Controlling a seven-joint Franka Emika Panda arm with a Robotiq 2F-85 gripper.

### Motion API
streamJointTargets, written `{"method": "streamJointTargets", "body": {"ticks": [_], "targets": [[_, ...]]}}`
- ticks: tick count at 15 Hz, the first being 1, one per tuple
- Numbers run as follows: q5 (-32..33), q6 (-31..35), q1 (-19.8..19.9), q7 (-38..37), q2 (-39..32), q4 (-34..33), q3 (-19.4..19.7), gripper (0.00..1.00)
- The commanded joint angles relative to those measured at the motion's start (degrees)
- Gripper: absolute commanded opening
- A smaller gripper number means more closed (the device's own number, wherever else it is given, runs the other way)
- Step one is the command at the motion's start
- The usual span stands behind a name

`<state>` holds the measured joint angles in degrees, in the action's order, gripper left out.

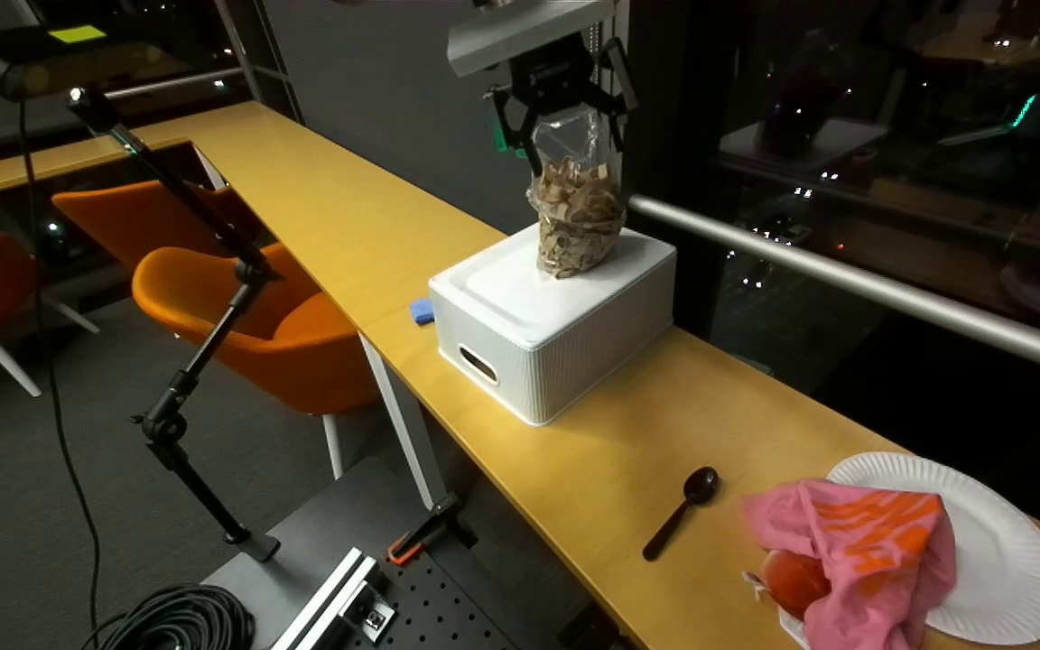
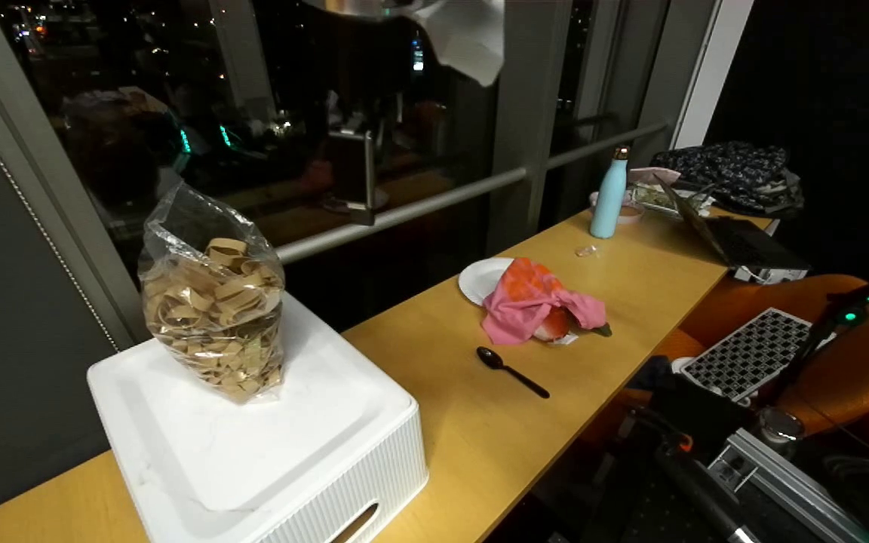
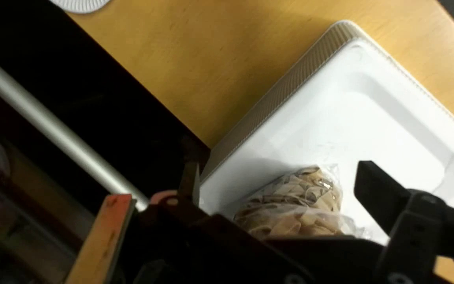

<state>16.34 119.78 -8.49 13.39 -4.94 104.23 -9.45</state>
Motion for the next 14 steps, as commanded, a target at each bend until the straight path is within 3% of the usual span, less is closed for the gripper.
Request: {"method": "streamJointTargets", "body": {"ticks": [1, 6, 14], "targets": [[-0.29, -0.37, -1.73, 3.48, -10.33, -11.56, -0.87, 1.0], [-0.41, -1.47, -4.44, 4.63, -17.74, -18.25, -1.35, 1.0], [0.62, -2.55, -9.13, 6.94, -23.93, -26.45, -1.97, 1.0]]}}
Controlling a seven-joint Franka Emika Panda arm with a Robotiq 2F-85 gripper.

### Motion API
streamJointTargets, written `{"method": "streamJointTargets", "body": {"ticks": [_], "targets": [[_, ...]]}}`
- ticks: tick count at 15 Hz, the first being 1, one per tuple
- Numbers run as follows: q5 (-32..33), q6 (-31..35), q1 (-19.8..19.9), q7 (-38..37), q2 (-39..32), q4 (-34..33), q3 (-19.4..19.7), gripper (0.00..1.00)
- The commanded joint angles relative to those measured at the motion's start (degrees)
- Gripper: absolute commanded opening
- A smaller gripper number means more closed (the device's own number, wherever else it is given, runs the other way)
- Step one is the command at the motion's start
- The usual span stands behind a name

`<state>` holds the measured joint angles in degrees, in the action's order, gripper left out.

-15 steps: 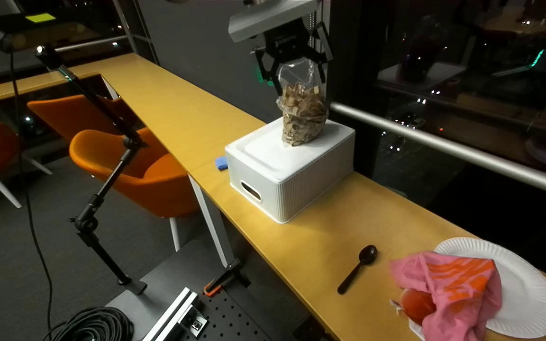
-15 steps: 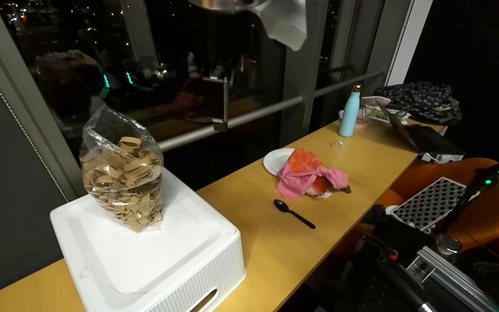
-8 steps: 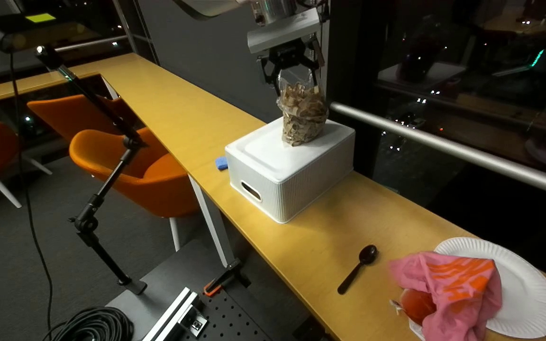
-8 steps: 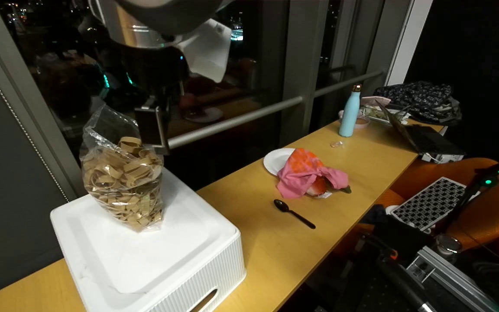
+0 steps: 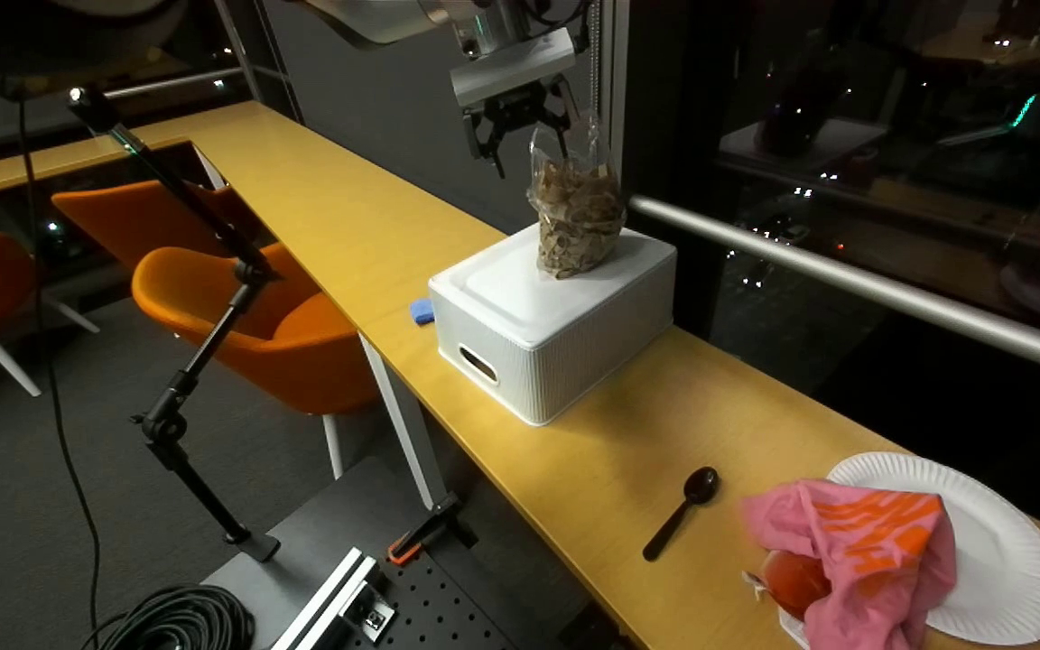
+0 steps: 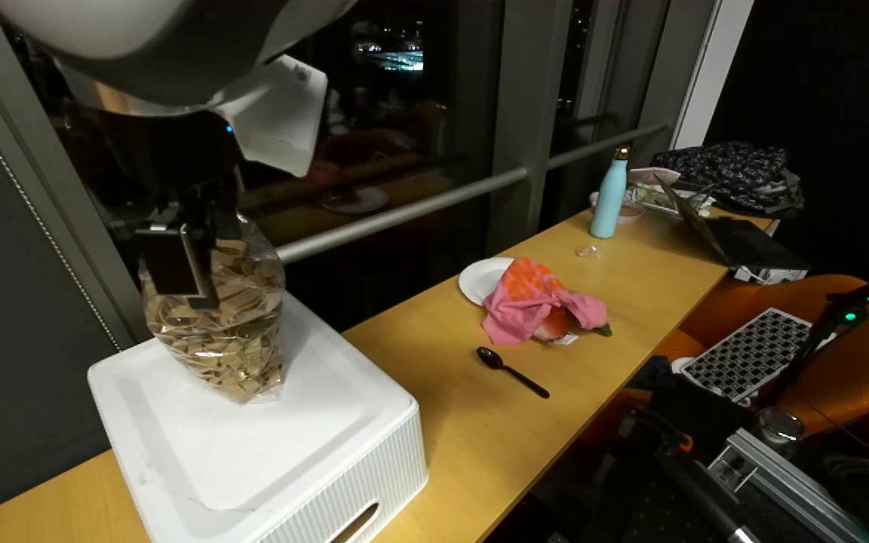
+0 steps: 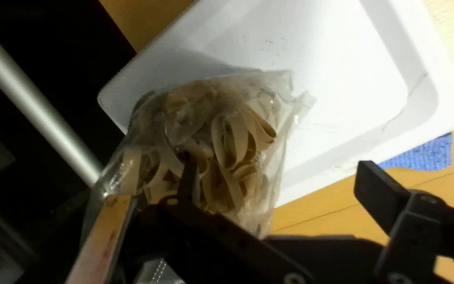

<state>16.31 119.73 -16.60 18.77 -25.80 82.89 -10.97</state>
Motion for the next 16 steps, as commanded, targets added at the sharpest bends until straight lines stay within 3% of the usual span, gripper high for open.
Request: {"method": "streamJointTargets", "body": {"ticks": [1, 4, 5, 7, 15, 16], "targets": [[0.73, -2.39, -1.31, 1.75, -3.95, -5.83, -0.25, 1.0], [1.39, -1.75, -1.75, 2.41, -5.5, -7.43, 0.29, 1.0], [1.55, -1.47, -1.69, 2.79, -5.86, -7.7, 0.42, 0.85], [1.78, -1.25, -1.71, 3.33, -6.43, -8.38, 0.65, 0.65], [1.5, -1.11, -1.55, 3.0, -6.59, -8.83, 1.06, 0.05], [1.35, -1.23, -1.47, 2.84, -6.5, -8.9, 1.1, 0.01]]}}
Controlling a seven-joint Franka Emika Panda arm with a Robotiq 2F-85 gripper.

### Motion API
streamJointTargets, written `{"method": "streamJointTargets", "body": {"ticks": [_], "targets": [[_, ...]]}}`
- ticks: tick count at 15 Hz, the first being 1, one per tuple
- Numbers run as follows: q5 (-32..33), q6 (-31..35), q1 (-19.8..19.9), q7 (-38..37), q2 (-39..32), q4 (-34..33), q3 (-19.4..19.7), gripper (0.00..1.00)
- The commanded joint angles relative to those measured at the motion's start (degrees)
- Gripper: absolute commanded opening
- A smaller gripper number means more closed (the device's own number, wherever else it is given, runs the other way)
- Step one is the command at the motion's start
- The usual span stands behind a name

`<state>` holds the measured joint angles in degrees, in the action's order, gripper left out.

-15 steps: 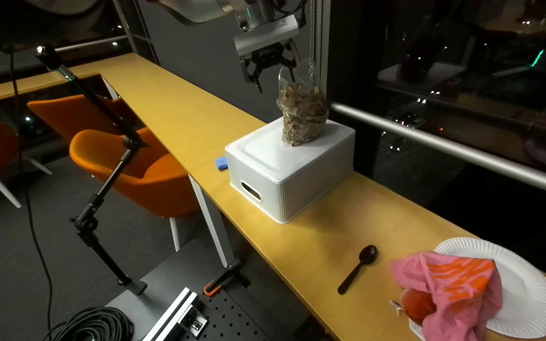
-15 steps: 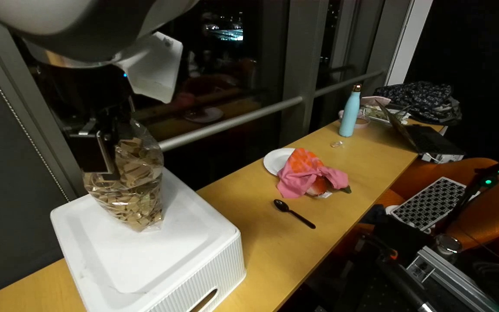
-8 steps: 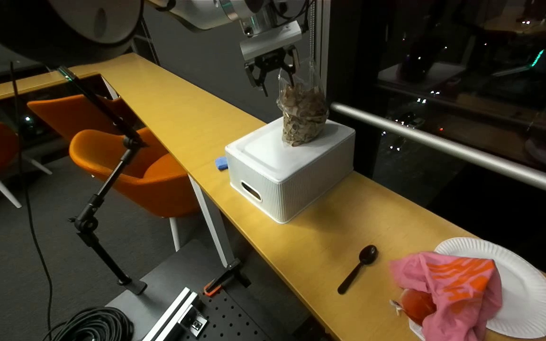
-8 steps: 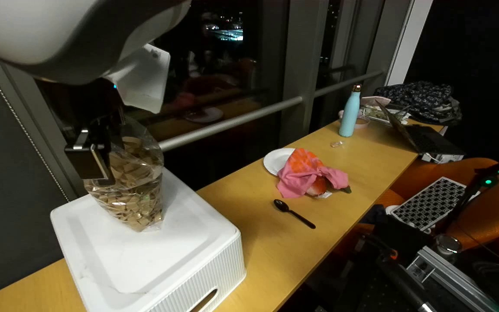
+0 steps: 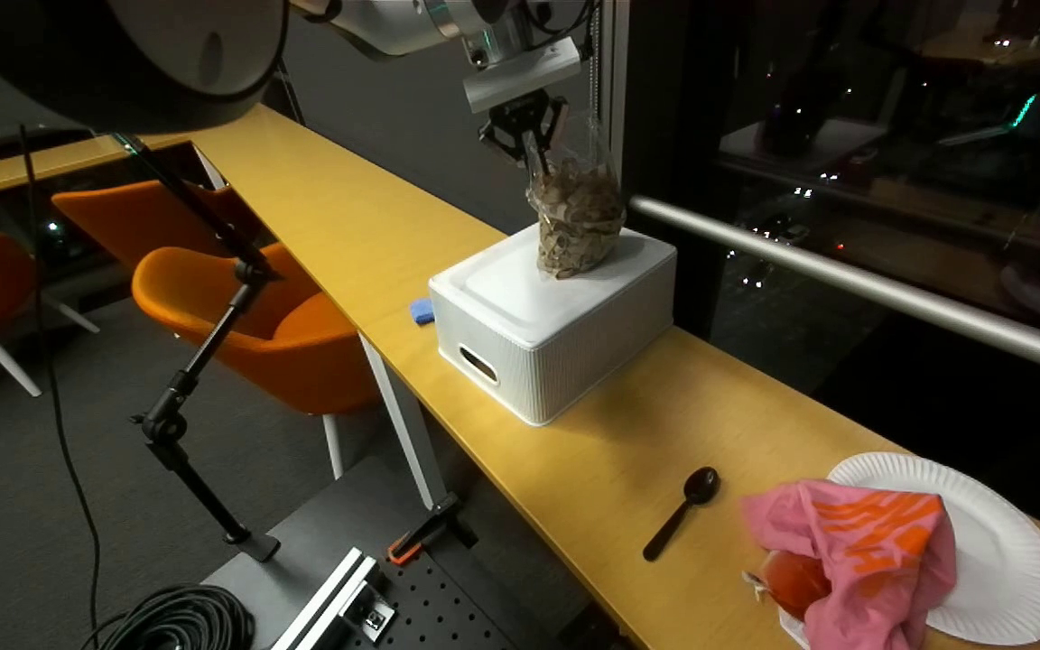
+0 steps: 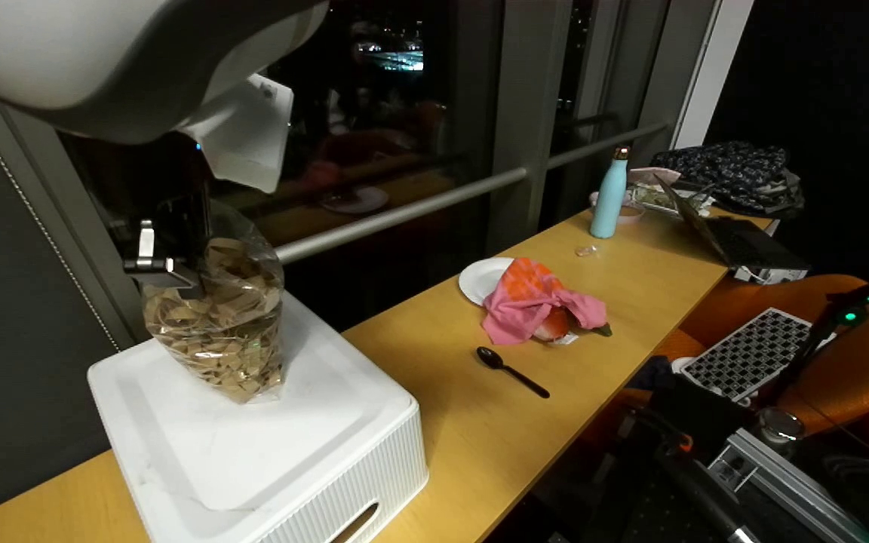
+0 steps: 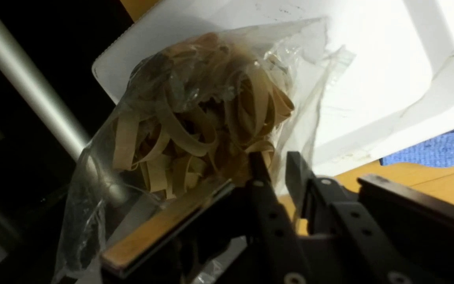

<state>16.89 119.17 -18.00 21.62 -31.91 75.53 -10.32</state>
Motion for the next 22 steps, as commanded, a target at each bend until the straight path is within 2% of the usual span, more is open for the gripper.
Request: {"method": "streamJointTargets", "body": {"ticks": [1, 5, 11, 15, 22], "targets": [[0.72, -1.13, -0.13, -0.73, -0.4, -1.8, 0.7, 0.0], [-0.1, -3.22, 0.06, -5.72, 0.03, -1.78, 2.0, 0.0], [-1.67, -14.6, -0.14, -16.65, 2.44, -2.02, 3.17, 0.0], [-1.92, -19.94, -0.28, -21.43, 3.4, -2.45, 2.8, 0.0], [-1.63, -23.75, -1.59, -26.87, 5.67, -1.11, 1.77, 0.0]]}}
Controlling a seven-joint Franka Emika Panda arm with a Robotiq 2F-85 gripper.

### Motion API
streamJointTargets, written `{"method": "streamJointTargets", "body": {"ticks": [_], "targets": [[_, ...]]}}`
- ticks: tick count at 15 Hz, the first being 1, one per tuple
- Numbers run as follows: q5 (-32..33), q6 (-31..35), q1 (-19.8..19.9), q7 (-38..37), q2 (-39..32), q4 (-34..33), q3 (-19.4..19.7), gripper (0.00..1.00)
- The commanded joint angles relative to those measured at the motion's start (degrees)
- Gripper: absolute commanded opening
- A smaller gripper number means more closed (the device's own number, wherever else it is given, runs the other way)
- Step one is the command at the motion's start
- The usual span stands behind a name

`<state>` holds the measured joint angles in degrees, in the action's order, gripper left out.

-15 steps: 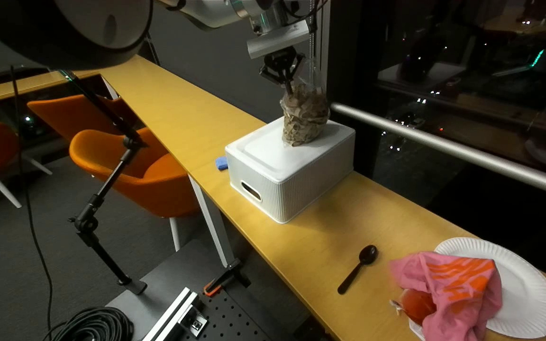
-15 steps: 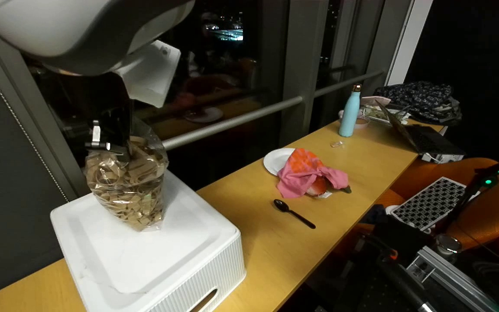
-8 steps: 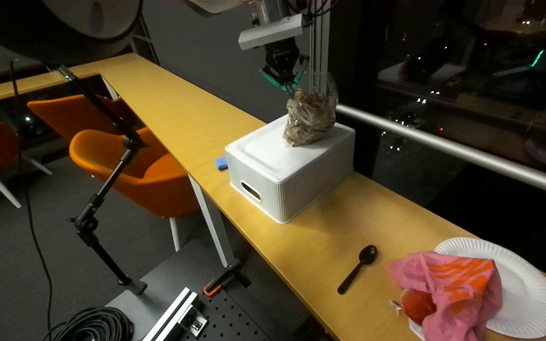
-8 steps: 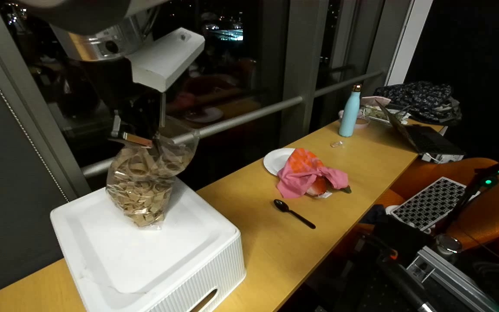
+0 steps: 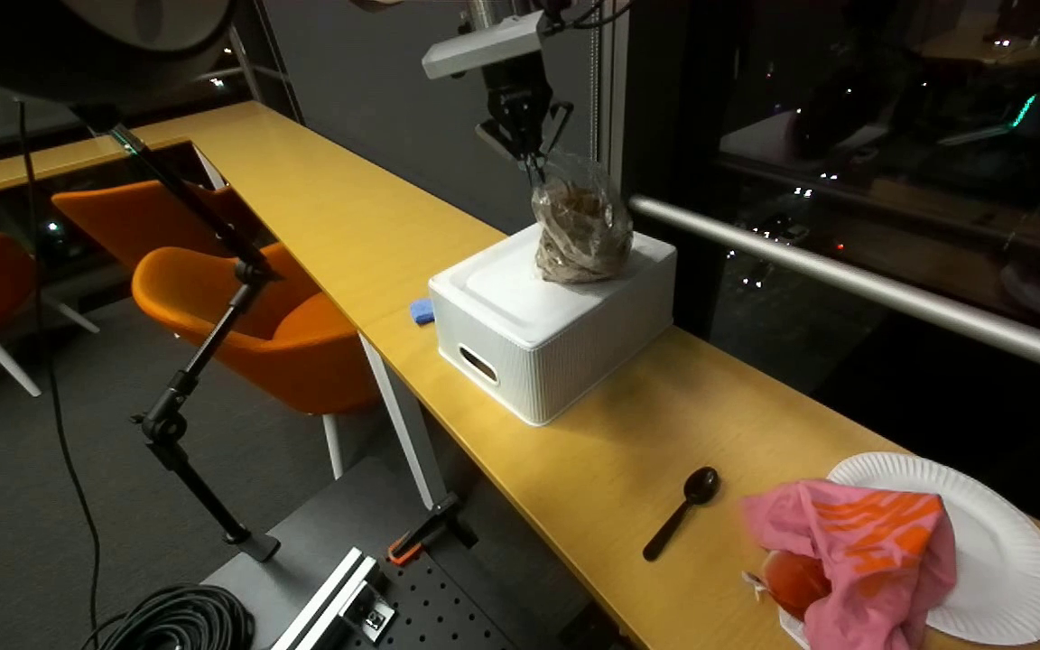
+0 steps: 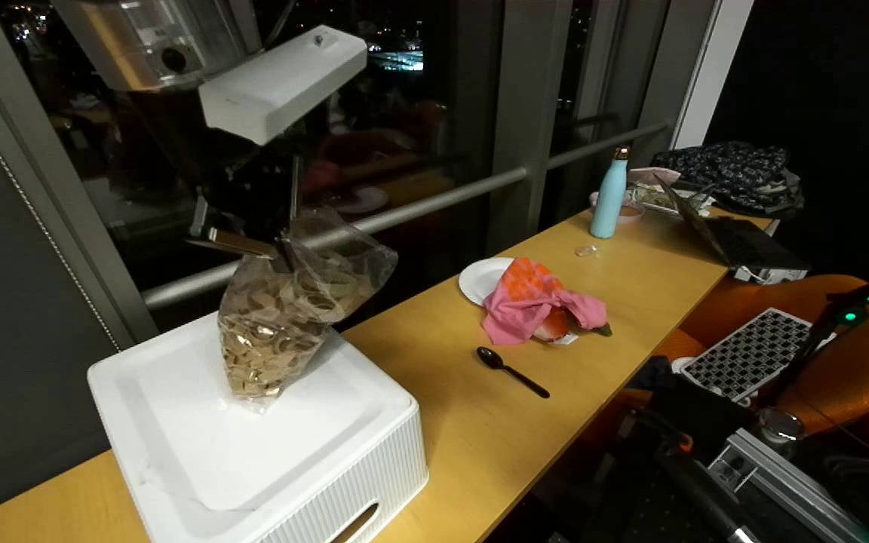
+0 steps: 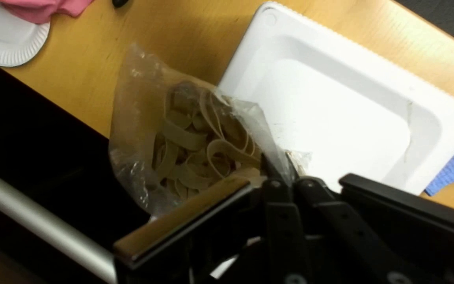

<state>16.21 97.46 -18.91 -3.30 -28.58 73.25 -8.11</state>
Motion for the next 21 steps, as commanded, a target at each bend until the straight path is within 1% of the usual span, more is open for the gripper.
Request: {"method": "streamJointTargets", "body": {"ticks": [1, 11, 17, 21], "targets": [[-1.06, -2.29, -0.95, -2.38, 2.43, 1.07, -0.68, 0.0], [-1.34, -3.8, -4.59, -2.05, -0.77, -2.77, -2.35, 0.0], [-3.28, -5.78, -6.7, -0.98, -1.68, -4.76, -3.9, 0.0], [-4.35, -6.85, -6.21, -0.65, -2.95, -6.09, -3.41, 0.0]]}}
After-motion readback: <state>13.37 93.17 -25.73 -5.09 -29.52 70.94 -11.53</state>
